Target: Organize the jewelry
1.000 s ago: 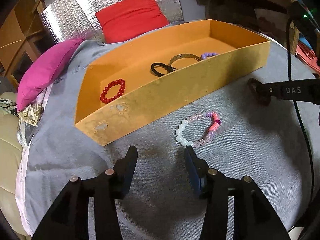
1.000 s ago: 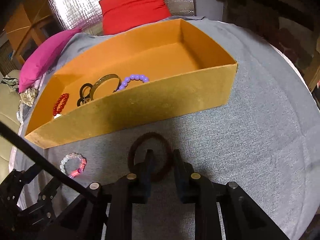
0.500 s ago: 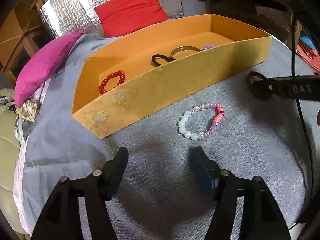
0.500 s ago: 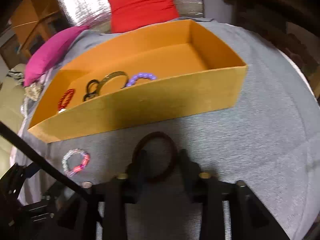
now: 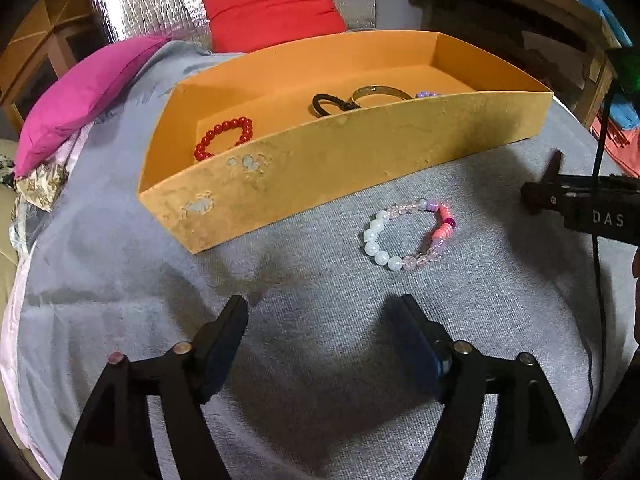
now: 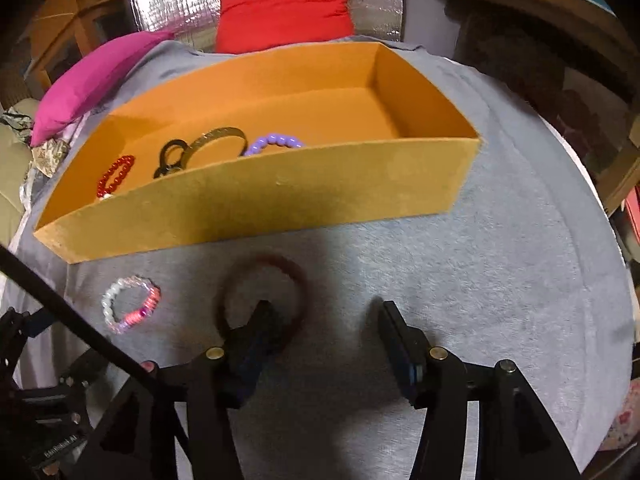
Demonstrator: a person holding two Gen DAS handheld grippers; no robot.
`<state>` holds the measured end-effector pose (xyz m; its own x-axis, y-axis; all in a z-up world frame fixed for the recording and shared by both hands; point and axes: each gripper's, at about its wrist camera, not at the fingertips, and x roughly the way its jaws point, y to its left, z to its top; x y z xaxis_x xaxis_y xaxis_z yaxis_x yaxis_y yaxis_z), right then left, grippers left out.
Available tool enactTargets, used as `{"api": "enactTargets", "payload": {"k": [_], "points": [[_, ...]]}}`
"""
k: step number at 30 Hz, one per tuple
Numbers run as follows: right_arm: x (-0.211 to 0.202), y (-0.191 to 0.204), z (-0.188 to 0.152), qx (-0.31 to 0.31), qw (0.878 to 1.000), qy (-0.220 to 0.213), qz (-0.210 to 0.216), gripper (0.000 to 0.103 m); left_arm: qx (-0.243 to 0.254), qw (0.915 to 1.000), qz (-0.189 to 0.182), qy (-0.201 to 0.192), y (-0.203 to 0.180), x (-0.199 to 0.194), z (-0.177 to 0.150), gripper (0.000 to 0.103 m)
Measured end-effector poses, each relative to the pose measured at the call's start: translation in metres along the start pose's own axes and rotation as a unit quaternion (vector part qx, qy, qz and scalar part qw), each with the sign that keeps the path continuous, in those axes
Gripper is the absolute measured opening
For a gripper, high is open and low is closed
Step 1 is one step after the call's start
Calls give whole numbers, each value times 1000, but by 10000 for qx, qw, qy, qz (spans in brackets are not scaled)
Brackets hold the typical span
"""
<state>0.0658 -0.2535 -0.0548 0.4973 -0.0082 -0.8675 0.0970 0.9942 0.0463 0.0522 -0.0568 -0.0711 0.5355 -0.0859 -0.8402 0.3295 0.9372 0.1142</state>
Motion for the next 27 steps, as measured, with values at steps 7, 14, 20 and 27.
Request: {"api": "enactTargets", "payload": {"k": [7,14,20,27], "points": [[4,-10,-3,-58,9997,-75,-225,83,-576,9981,-127,176,13,7,-1,93],[8,-3,-9,-209,9997,-57,-78,103,-676,9974,-63,239,9,4,-8,95],[7,-6,-5,-225,9997,41,65,103,-558,9977,-58,382,10,5,-8,99],[3,-3,-11,-371,9993,58,36,103,-482,9980,-12,418,10,8,-8,100]]}}
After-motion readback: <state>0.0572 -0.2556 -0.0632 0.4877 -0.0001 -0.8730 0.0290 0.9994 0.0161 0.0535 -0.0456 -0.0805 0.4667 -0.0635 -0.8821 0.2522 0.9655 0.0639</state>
